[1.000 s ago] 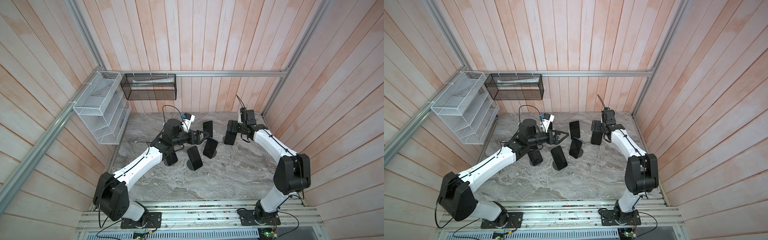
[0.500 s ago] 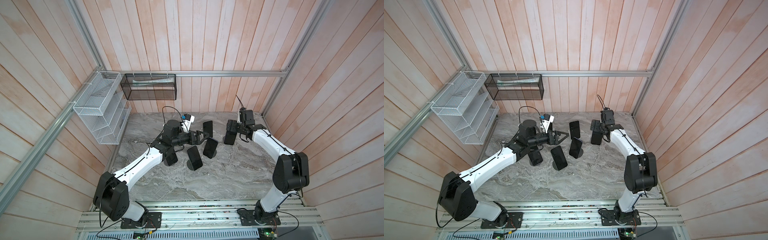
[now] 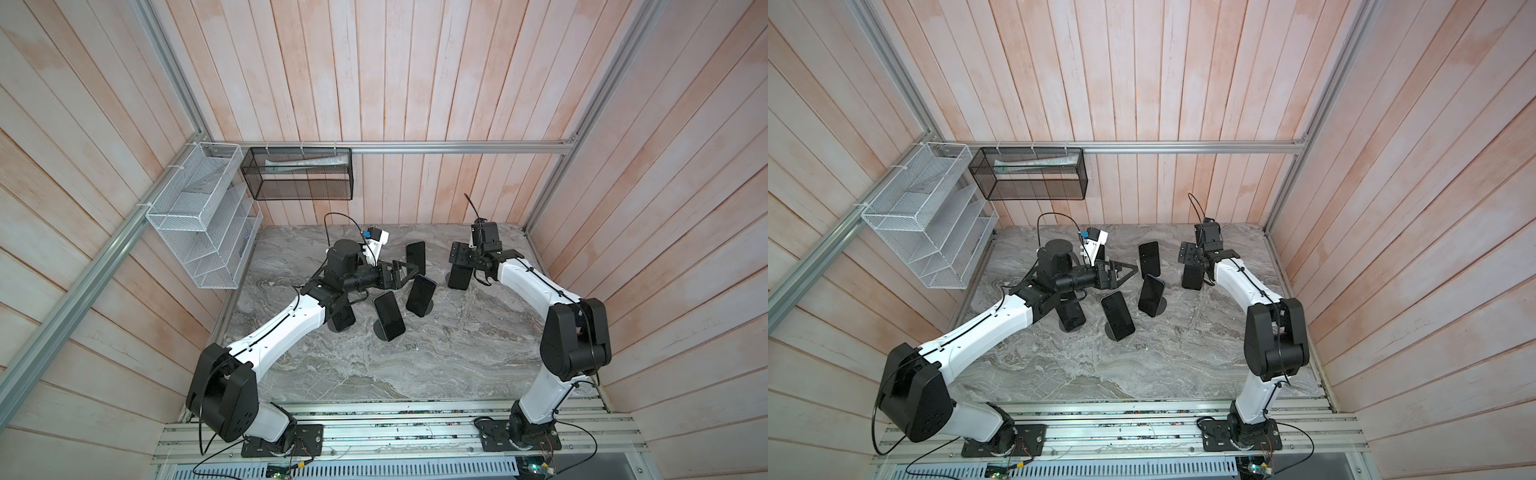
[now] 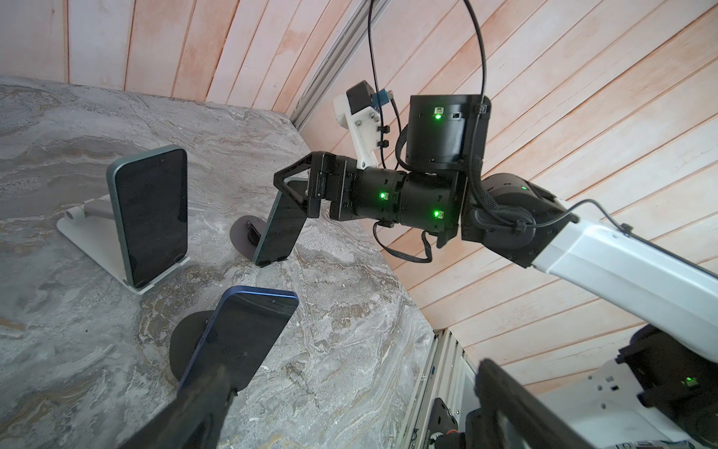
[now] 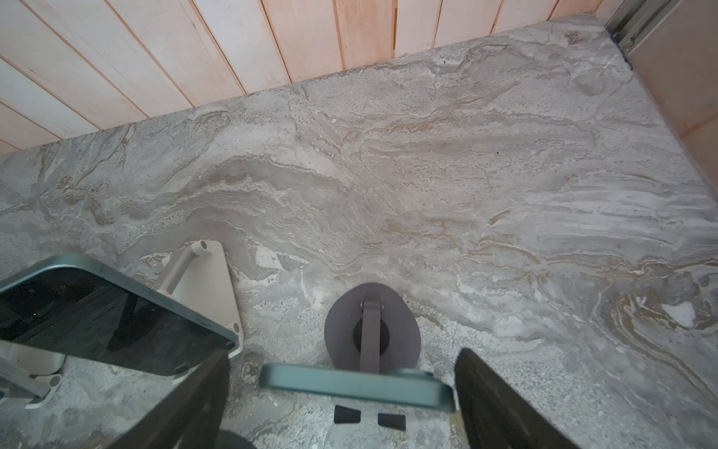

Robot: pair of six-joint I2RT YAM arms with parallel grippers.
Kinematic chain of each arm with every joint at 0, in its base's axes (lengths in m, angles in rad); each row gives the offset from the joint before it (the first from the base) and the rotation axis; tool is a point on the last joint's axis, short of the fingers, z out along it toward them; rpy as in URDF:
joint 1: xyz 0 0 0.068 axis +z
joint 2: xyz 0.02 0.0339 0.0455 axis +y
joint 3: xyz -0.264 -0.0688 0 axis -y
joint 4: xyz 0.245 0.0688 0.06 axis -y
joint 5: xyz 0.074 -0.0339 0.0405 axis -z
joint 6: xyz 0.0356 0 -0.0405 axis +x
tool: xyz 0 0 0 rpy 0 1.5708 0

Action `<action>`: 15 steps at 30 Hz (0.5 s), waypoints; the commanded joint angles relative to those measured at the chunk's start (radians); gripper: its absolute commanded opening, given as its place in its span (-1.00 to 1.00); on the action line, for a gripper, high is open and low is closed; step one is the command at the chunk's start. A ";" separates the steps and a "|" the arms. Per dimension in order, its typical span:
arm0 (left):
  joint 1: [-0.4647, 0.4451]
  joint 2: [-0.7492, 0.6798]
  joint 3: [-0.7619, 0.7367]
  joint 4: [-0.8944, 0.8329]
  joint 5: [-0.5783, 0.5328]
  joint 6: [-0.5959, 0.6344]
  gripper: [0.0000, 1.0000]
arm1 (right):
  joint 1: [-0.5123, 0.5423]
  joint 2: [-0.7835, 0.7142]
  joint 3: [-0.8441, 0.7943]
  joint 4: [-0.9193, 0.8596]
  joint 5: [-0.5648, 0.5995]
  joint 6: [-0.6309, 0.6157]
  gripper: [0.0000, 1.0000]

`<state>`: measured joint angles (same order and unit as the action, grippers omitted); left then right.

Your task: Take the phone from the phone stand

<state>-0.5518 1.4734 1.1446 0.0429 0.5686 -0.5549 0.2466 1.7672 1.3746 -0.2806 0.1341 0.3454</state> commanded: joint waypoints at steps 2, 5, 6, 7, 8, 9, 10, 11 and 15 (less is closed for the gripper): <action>0.001 -0.025 -0.015 0.022 -0.003 -0.009 1.00 | 0.014 0.010 -0.009 0.007 0.064 0.016 0.80; 0.001 -0.029 -0.016 0.023 -0.005 -0.010 1.00 | 0.014 -0.003 -0.031 0.025 0.070 0.030 0.78; 0.001 -0.030 -0.016 0.024 -0.007 -0.010 1.00 | 0.015 -0.003 -0.033 0.026 0.068 0.032 0.77; 0.001 -0.030 -0.017 0.025 -0.008 -0.012 1.00 | 0.017 -0.001 -0.032 0.025 0.067 0.033 0.76; 0.001 -0.028 -0.019 0.026 -0.008 -0.014 0.99 | 0.018 0.000 -0.033 0.024 0.065 0.033 0.77; 0.001 -0.029 -0.017 0.026 -0.007 -0.016 0.99 | 0.018 0.002 -0.035 0.024 0.066 0.035 0.76; 0.001 -0.028 -0.017 0.028 -0.007 -0.017 0.99 | 0.019 0.003 -0.039 0.027 0.068 0.038 0.76; 0.001 -0.027 -0.018 0.028 -0.007 -0.019 0.99 | 0.019 0.003 -0.042 0.033 0.069 0.043 0.75; 0.001 -0.026 -0.021 0.026 -0.014 -0.017 0.98 | 0.019 0.007 -0.057 0.052 0.065 0.052 0.71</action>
<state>-0.5518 1.4715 1.1419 0.0452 0.5674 -0.5701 0.2604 1.7672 1.3354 -0.2512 0.1829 0.3775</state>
